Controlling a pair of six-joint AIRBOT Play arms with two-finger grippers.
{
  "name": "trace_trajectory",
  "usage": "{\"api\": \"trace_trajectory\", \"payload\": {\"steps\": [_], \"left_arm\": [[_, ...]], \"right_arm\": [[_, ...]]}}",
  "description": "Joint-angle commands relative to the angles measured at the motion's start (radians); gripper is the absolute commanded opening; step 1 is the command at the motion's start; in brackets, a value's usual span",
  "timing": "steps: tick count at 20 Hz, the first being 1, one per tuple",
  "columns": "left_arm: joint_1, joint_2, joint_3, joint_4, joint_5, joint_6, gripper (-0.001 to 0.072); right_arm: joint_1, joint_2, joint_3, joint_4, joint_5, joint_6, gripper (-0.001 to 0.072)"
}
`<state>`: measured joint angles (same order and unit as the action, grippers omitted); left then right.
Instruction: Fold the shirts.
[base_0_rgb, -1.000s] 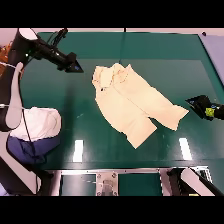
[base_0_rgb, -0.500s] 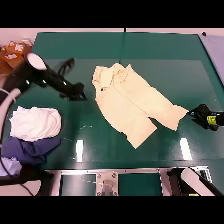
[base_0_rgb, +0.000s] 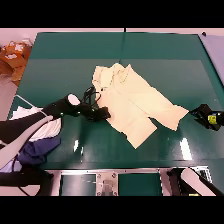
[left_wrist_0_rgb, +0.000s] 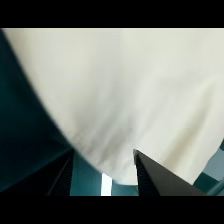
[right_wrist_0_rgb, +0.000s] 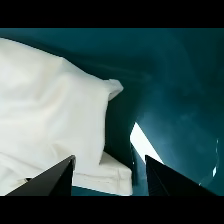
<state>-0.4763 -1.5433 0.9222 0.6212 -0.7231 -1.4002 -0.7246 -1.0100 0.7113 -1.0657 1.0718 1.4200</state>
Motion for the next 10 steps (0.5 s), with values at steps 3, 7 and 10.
{"api": "trace_trajectory", "payload": {"steps": [3, 7, 10], "left_arm": [[-0.032, -0.078, -0.009, -0.187, 0.005, 0.092, 0.0276], [0.047, -0.077, 0.025, -0.141, -0.161, 0.205, 0.0018], [0.243, -0.077, 0.07, -0.09, -0.272, 0.205, 0.0018]], "right_arm": [[0.0, -0.05, -0.001, -0.001, -0.013, 0.002, 0.051], [0.0, -0.062, -0.008, -0.002, 0.007, 0.002, 0.0511], [0.0, -0.062, -0.024, -0.002, 0.058, 0.002, 0.0511]]}}
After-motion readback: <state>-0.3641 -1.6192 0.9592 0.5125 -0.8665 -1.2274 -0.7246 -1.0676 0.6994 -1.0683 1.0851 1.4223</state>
